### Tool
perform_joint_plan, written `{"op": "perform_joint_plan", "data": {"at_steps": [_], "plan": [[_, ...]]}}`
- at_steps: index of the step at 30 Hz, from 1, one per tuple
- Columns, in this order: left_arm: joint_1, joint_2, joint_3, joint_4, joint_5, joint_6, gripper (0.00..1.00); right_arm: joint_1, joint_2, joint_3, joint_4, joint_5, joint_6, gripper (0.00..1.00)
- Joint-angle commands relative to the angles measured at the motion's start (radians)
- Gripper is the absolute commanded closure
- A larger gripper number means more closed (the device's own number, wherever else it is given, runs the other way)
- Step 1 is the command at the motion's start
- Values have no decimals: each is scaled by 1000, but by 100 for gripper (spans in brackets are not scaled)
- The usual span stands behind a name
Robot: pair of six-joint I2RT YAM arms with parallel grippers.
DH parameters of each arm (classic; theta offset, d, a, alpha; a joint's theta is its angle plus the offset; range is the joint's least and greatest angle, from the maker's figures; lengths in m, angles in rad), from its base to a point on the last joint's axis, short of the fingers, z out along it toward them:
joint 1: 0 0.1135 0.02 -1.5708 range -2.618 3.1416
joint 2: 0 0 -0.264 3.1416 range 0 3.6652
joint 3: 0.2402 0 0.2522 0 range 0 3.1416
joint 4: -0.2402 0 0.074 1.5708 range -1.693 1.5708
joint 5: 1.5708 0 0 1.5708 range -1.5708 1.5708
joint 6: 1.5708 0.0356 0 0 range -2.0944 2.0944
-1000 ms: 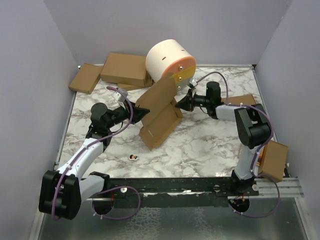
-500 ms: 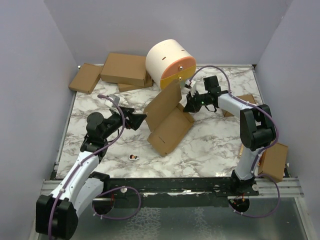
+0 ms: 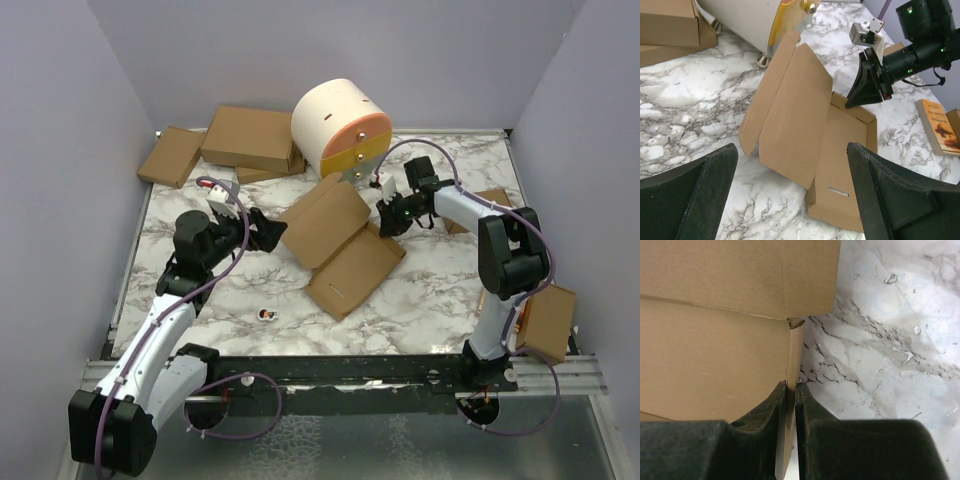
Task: Fold the paper box
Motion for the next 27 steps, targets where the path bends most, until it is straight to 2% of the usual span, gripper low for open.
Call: {"op": "perform_joint_plan", "data": {"at_steps": [1, 7, 12, 14, 16, 22, 25, 27], "plan": [[-1, 6, 42, -53, 0, 71, 7, 5, 22, -8, -32, 62, -31, 88], [0, 4, 41, -81, 3, 122, 7, 5, -19, -74, 0, 102, -45, 79], [-1, 6, 62, -112, 2, 178, 8, 5, -34, -103, 6, 108, -56, 78], [-1, 1, 69, -129, -6, 199, 8, 5, -44, -115, 19, 123, -55, 82], [-1, -7, 63, -133, -14, 209, 8, 5, -52, -118, 24, 139, -53, 98], [0, -29, 10, -103, -25, 196, 8, 20, -84, -154, 68, 226, -55, 99], [0, -30, 3, -116, -22, 199, 8, 20, -88, -150, 57, 215, -58, 79], [1, -37, -4, -128, -27, 205, 8, 20, -99, -150, 49, 210, -65, 71]]}}
